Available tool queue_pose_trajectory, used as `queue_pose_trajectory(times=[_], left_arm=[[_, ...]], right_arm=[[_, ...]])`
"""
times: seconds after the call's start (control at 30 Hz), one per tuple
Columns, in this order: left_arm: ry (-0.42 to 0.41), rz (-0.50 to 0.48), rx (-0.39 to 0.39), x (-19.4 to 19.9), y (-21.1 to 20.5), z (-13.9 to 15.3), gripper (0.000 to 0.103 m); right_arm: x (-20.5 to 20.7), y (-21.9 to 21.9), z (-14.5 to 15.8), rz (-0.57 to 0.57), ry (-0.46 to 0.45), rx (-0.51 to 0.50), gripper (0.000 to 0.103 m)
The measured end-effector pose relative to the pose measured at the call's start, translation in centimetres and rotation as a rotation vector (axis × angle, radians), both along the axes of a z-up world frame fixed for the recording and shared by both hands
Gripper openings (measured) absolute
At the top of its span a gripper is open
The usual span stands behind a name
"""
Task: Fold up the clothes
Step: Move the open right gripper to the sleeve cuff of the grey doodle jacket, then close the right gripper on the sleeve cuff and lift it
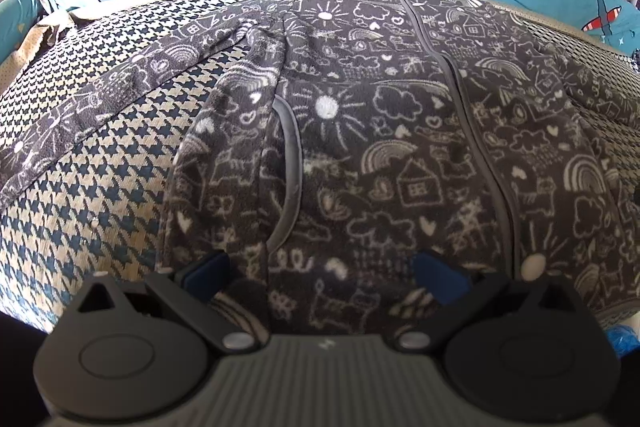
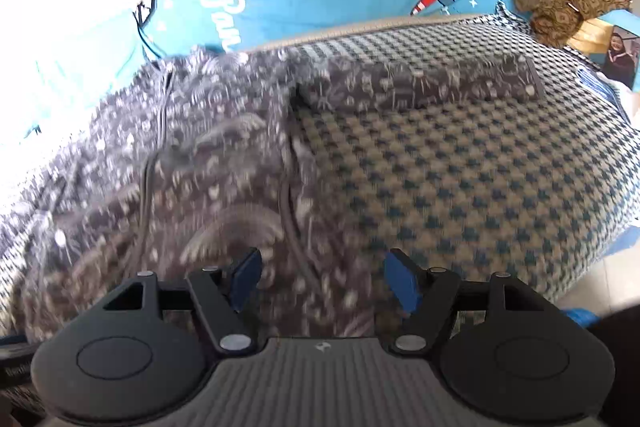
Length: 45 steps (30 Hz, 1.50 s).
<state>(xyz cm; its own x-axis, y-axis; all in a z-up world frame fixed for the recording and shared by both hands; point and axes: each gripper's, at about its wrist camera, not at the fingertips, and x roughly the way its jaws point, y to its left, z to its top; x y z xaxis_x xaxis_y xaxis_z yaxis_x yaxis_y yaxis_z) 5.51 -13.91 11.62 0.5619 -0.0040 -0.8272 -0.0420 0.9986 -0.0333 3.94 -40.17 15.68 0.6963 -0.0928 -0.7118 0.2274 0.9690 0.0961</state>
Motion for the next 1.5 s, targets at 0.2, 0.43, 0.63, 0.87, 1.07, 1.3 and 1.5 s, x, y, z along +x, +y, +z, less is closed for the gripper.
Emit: queue_pose_trajectory(times=[0.2, 0.43, 0.63, 0.87, 1.07, 1.3, 1.5], left_arm=[[-0.013, -0.041, 0.032, 1.0, -0.8, 0.4, 0.103], [-0.008, -0.088, 0.000, 3.3, -1.4, 1.0, 0.103], [-0.035, -0.120, 0.027, 6.3, -1.7, 1.8, 0.103], [-0.037, -0.111, 0.022, 9.6, -1.1, 2.0, 0.103], [-0.053, -0.116, 0.022, 11.8, -1.0, 2.2, 0.103], [-0.055, -0.099, 0.000, 14.8, -1.2, 2.1, 0.103], [-0.054, -0.101, -0.013, 16.5, -1.8, 2.1, 0.103]], right_arm=[[1.8, -1.7, 0.7, 0.037, 0.004, 0.054, 0.069], [4.3, -4.4, 0.5, 0.010, 0.013, 0.144, 0.069], [6.2, -6.3, 1.0, -0.034, -0.004, 0.133, 0.069], [7.9, -9.0, 1.3, -0.088, -0.021, 0.214, 0.069], [9.4, -10.1, 1.8, -0.104, -0.069, 0.156, 0.062], [11.9, -12.6, 1.5, -0.188, -0.092, 0.167, 0.061], [13.0, -15.0, 1.1, -0.257, -0.104, 0.142, 0.061]])
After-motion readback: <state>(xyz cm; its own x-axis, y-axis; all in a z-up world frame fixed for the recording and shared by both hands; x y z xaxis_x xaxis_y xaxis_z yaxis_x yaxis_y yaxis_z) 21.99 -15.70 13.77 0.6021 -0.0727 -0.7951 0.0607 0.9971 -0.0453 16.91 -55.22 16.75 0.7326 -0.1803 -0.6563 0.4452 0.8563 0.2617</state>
